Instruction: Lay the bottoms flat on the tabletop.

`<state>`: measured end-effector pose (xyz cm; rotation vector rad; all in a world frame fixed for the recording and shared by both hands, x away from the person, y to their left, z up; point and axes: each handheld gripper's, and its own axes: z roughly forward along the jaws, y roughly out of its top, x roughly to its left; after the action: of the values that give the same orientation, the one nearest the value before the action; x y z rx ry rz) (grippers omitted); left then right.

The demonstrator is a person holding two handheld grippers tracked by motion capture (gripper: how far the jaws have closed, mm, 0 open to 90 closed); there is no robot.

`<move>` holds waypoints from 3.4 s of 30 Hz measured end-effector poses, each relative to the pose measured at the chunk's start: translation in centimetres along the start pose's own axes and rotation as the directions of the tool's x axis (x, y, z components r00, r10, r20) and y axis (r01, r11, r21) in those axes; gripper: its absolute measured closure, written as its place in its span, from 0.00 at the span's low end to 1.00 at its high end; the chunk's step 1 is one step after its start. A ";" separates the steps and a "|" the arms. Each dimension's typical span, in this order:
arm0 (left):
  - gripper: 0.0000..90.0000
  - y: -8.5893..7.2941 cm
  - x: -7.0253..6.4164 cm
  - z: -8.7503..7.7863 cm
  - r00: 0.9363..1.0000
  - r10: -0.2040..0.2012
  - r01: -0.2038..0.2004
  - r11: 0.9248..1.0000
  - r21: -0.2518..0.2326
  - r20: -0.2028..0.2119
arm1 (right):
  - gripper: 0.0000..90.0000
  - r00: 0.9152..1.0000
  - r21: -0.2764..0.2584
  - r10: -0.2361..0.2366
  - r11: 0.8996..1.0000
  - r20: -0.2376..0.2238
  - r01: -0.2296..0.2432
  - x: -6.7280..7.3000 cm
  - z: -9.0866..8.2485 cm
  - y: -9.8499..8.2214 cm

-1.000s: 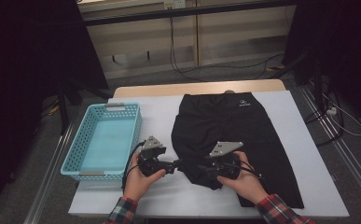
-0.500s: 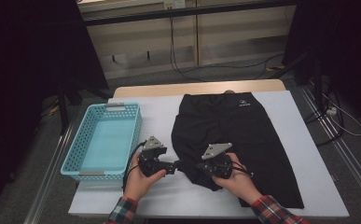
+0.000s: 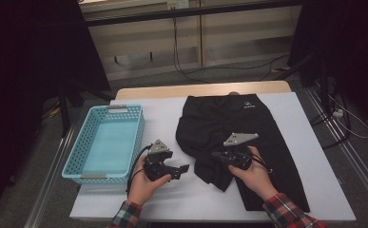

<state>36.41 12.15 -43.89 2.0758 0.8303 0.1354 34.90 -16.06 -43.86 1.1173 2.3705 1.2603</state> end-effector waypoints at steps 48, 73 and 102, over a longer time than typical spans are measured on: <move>0.99 1.6 0.5 -1.9 0.983 -0.132 0.127 0.991 0.052 0.126 | 0.87 0.998 -0.032 -0.050 0.998 0.028 0.051 1.5 -0.8 0.1; 0.98 1.1 1.2 -0.8 0.980 -0.179 0.178 0.984 0.027 0.086 | 0.60 0.973 0.084 -0.207 0.973 -0.101 0.216 6.7 2.2 -1.8; 0.61 0.6 1.3 1.5 0.983 -0.179 0.176 0.982 0.063 0.040 | 1.00 0.995 0.085 -0.094 0.992 -0.018 0.095 3.0 0.9 -1.6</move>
<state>38.26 11.62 -44.61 2.0407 0.9974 -0.0333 32.55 -13.89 -45.24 1.0092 2.4775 1.1487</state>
